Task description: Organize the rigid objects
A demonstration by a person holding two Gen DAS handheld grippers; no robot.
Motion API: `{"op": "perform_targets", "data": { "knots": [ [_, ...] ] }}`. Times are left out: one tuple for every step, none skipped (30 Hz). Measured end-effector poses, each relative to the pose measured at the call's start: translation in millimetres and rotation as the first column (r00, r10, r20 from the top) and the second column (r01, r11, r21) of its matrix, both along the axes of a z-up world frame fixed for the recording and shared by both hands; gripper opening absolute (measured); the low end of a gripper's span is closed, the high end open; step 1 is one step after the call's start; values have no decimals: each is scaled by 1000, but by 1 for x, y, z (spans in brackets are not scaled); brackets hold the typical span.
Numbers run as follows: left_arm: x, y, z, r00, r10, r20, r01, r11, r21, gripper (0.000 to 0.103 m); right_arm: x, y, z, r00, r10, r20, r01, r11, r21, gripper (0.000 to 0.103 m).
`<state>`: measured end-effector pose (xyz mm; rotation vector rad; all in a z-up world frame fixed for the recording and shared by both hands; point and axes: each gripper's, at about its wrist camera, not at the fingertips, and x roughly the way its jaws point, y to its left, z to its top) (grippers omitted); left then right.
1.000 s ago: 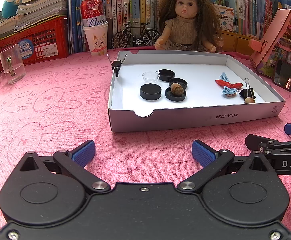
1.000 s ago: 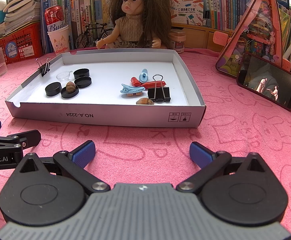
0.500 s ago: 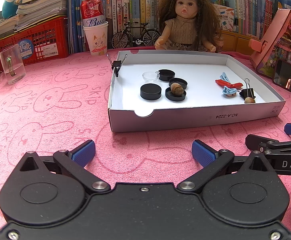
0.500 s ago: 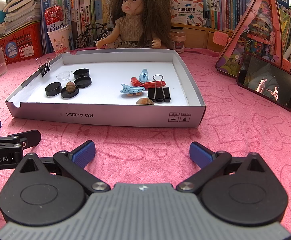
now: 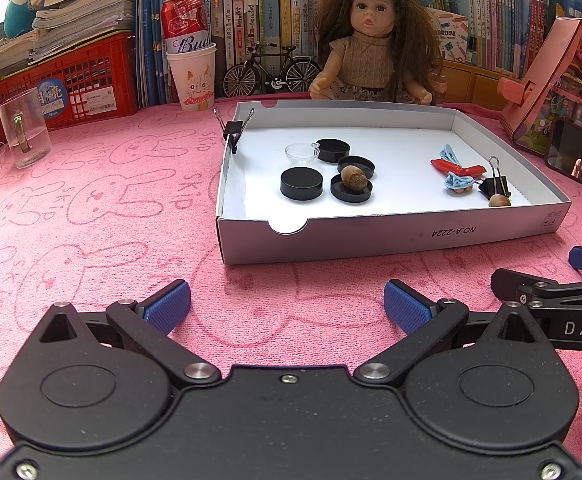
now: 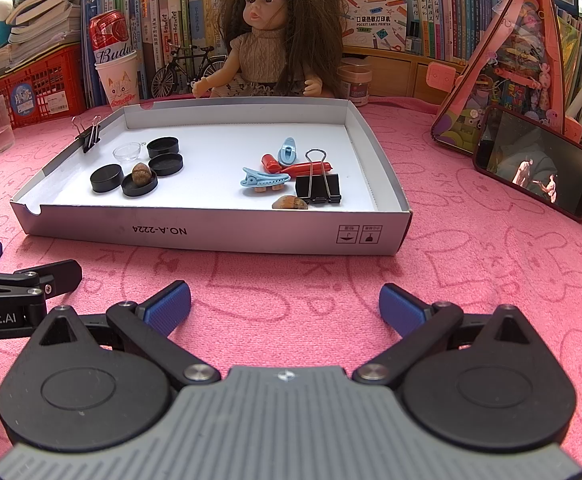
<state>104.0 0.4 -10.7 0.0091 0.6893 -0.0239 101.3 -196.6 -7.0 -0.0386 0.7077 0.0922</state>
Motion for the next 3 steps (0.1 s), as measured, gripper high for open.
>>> {"op": "perform_targets", "data": {
  "knots": [
    [0,0,0,1000,0,0,0,1000,0,103,0,0,0,1000,0,0,0,1000,0,103],
    [0,0,0,1000,0,0,0,1000,0,103,0,0,0,1000,0,0,0,1000,0,103],
    [0,0,0,1000,0,0,0,1000,0,103,0,0,0,1000,0,0,0,1000,0,103]
  ]
}}
